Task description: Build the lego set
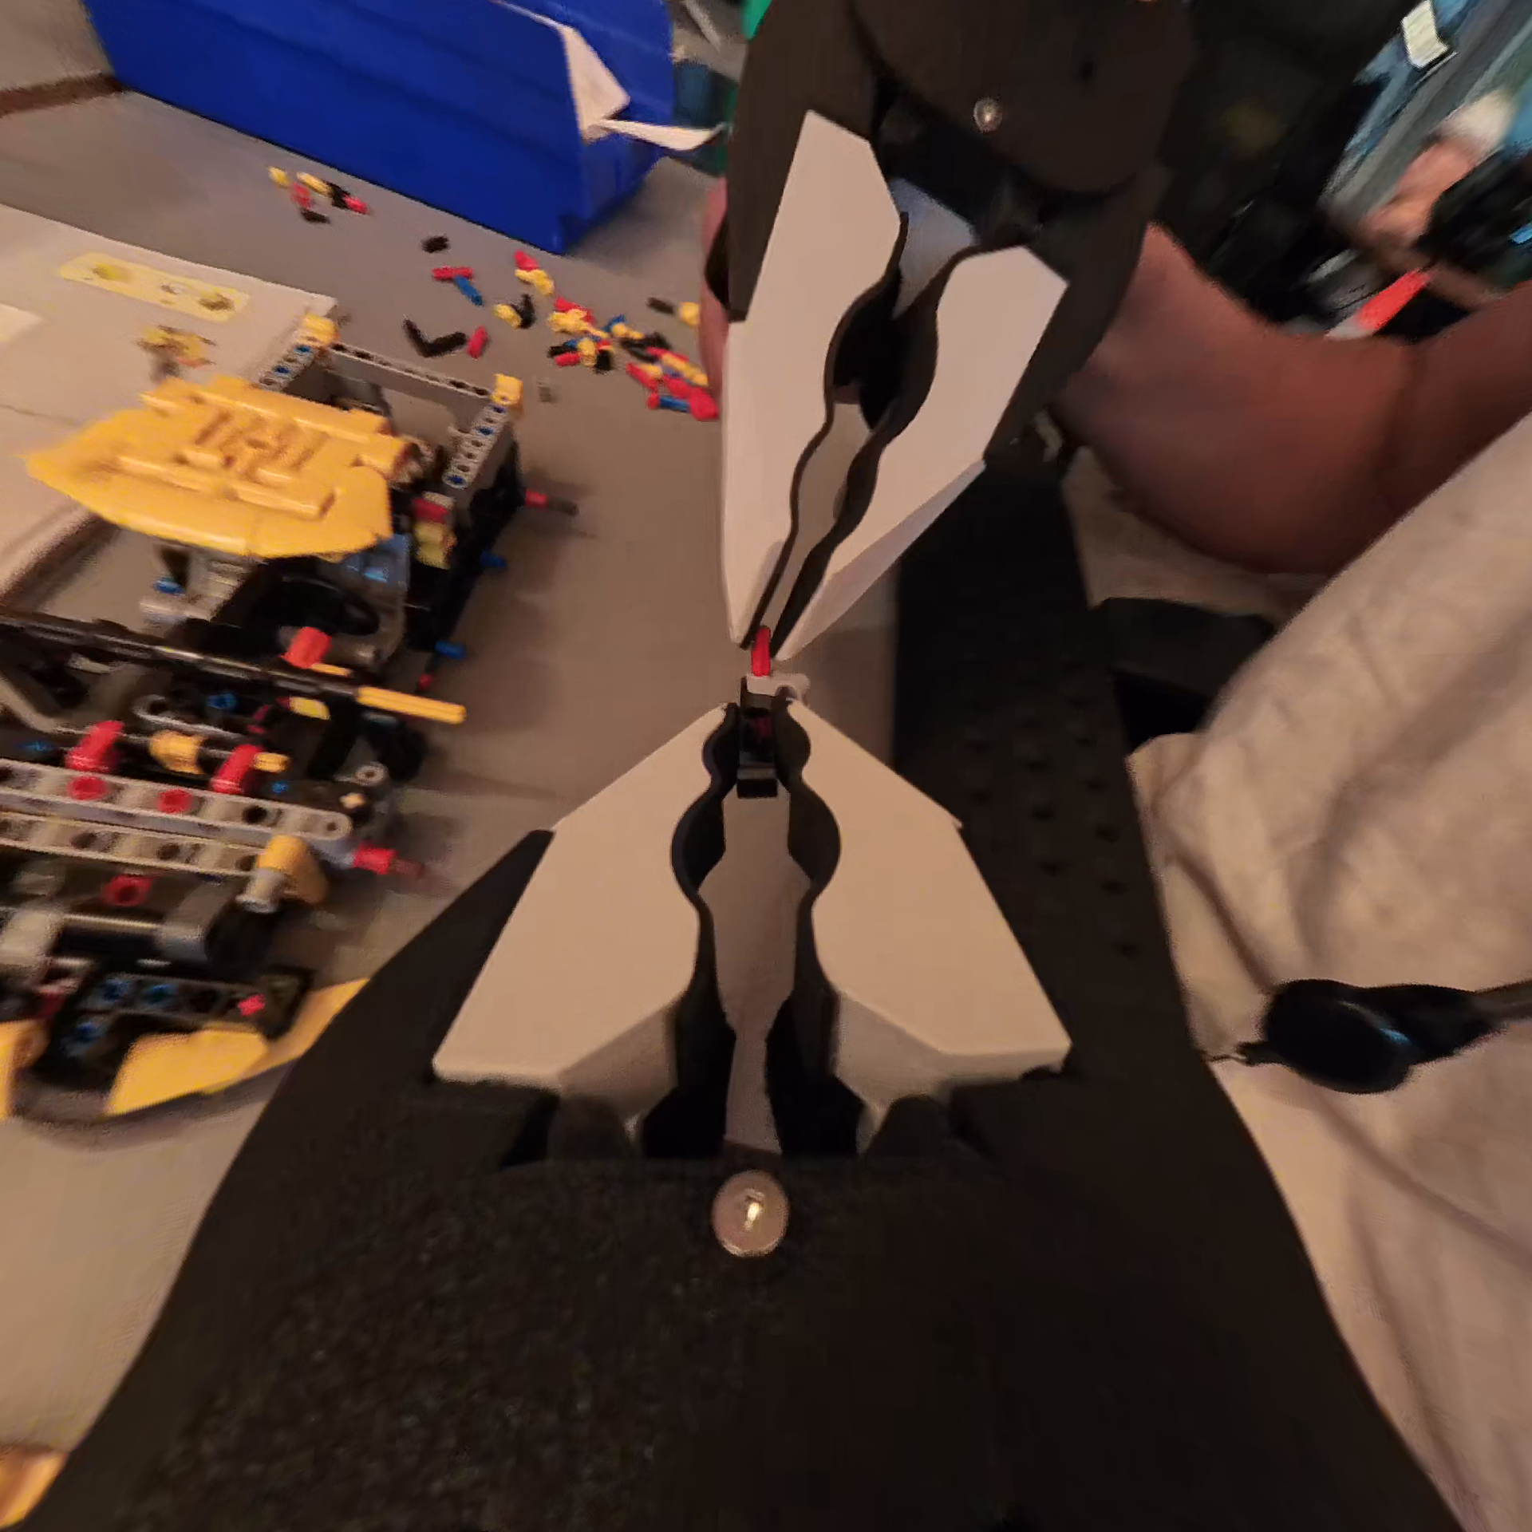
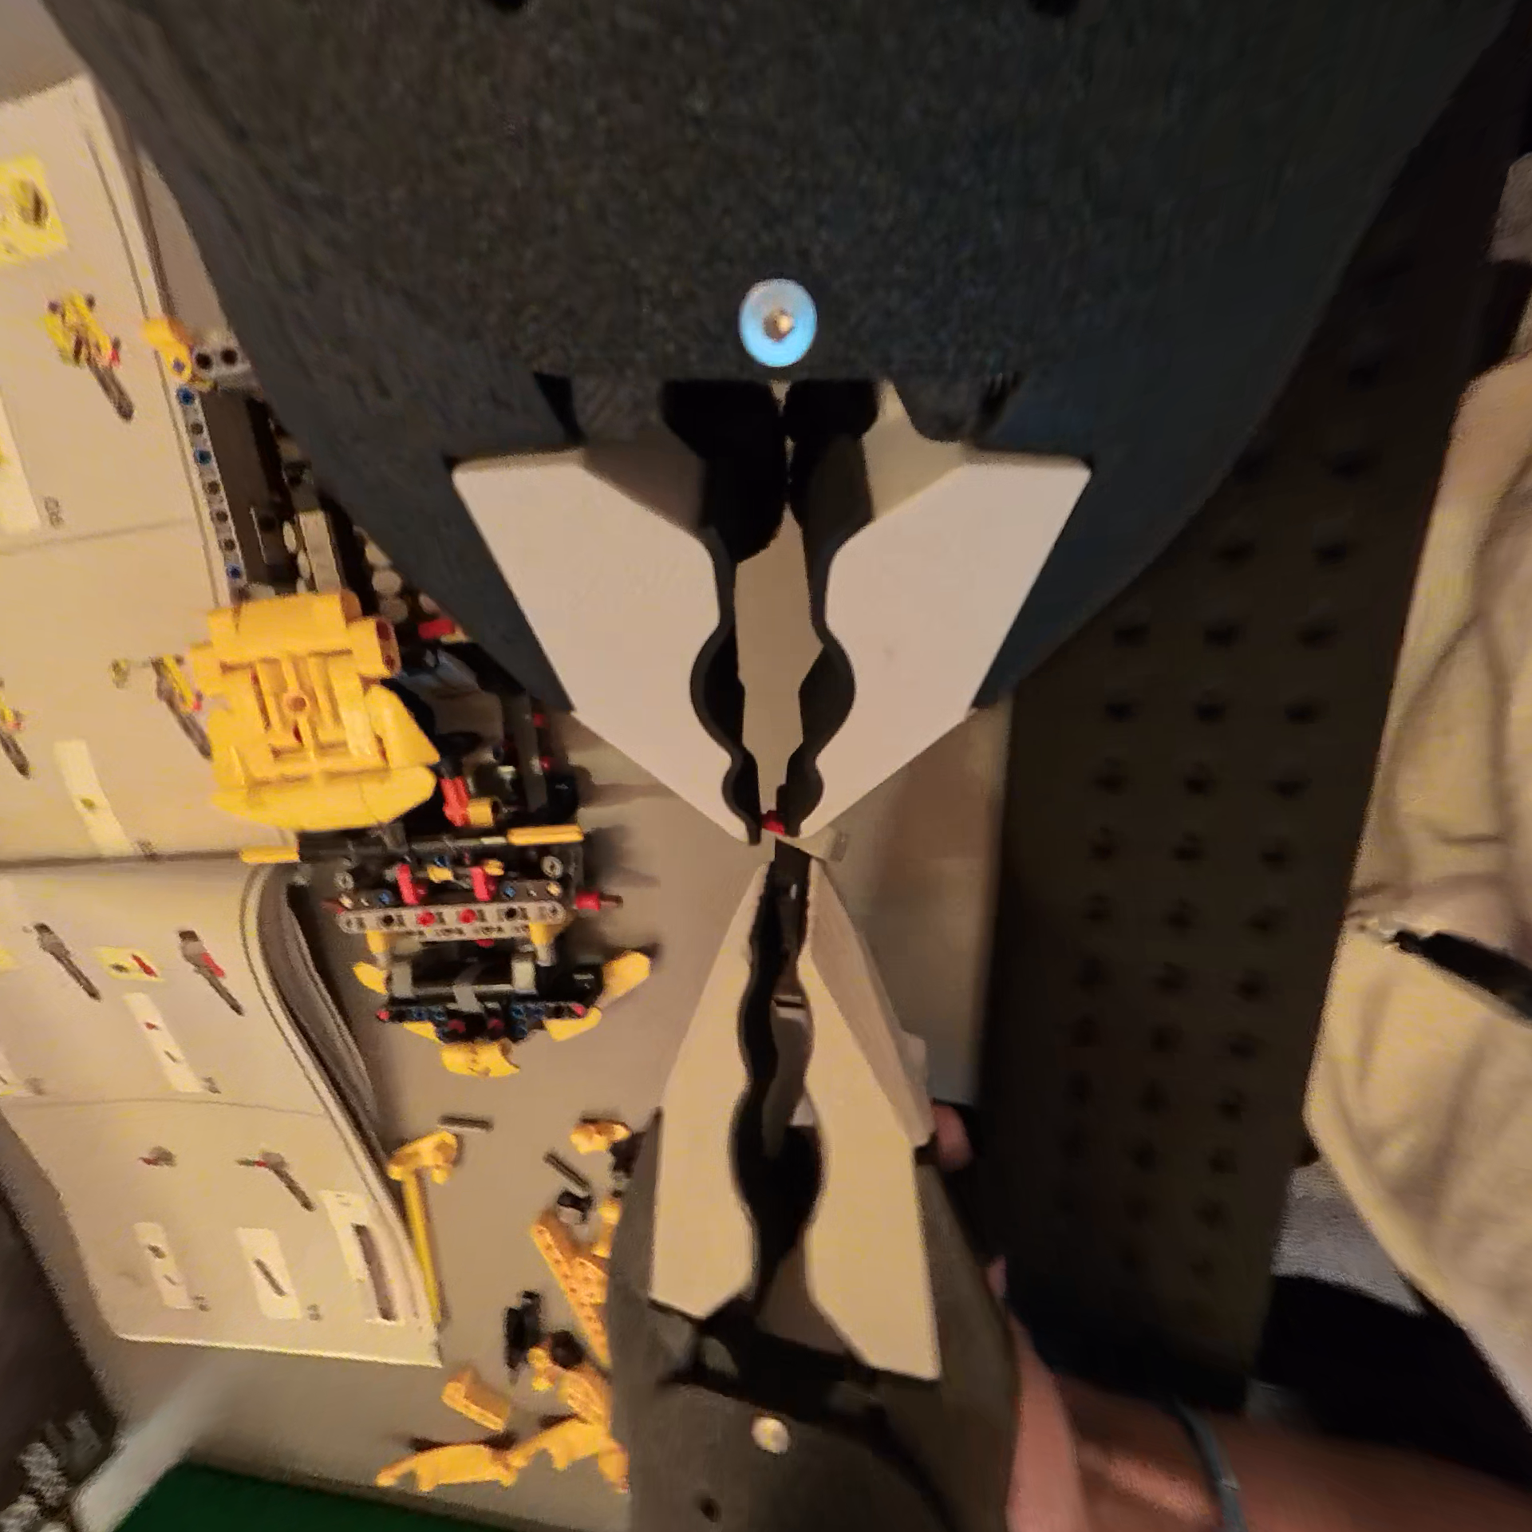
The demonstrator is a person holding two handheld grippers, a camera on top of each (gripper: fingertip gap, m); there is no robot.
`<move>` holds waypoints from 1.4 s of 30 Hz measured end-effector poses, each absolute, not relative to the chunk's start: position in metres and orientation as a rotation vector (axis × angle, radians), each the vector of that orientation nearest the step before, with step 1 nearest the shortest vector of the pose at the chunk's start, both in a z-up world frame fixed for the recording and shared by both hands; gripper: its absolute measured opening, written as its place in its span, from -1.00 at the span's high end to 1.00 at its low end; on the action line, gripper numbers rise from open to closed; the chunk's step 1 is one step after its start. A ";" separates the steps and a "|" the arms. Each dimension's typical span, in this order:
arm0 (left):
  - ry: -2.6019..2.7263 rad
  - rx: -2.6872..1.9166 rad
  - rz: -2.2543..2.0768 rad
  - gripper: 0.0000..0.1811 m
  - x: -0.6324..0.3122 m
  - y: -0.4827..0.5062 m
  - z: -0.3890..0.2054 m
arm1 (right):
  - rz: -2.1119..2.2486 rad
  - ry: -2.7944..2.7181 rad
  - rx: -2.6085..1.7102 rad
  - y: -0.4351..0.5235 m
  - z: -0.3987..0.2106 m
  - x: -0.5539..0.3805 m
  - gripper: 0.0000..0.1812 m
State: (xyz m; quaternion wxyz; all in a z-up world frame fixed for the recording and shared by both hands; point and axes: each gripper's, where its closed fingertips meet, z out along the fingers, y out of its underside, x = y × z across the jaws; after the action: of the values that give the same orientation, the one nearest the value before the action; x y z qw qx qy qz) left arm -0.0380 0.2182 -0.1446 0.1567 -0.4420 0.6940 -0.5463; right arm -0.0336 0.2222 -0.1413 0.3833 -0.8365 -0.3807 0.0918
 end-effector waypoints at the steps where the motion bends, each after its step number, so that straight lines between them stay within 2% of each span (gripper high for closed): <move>1: 1.980 -1.285 -1.635 0.92 -0.041 0.217 -0.141 | 0.240 -1.019 -2.130 0.221 -0.139 -0.037 0.95; 10: 1.852 -1.334 -2.179 0.93 -0.062 0.215 -0.105 | 0.439 -1.172 -2.037 0.221 -0.104 -0.058 0.94; 16: 1.803 -1.350 -2.222 0.93 -0.061 0.218 -0.102 | 0.446 -1.185 -2.077 0.226 -0.100 -0.056 0.93; 21: 1.739 -1.352 -2.289 0.93 -0.061 0.223 -0.094 | 0.458 -1.125 -2.092 0.230 -0.097 -0.050 0.75; 25: 1.646 -1.380 -2.367 0.93 -0.058 0.230 -0.087 | 0.435 -1.040 -1.990 0.232 -0.081 -0.054 0.52; 28: 1.554 -1.373 -2.464 0.93 -0.057 0.237 -0.076 | 0.246 -0.964 -1.962 0.238 -0.079 -0.054 0.39; 32: 1.541 -1.375 -2.485 0.93 -0.055 0.238 -0.074 | 0.047 -0.865 -1.833 0.246 -0.063 -0.062 0.47; 35: 1.521 -1.381 -2.508 0.93 -0.053 0.237 -0.073 | -0.074 -0.897 -1.872 0.246 -0.074 -0.056 0.53; 39: 1.540 -1.382 -2.521 0.93 -0.052 0.232 -0.073 | -0.067 -0.926 -1.874 0.242 -0.080 -0.057 0.52; 42: 1.550 -1.371 -2.543 0.93 -0.051 0.228 -0.072 | -0.109 -0.955 -1.869 0.241 -0.083 -0.054 0.63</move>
State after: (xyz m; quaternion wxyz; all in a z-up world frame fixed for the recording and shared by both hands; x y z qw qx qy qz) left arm -0.0515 0.2281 -0.0724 -0.0684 -0.4171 0.4717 -0.7739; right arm -0.0541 0.2410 -0.0828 0.4971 -0.7716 -0.3943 -0.0449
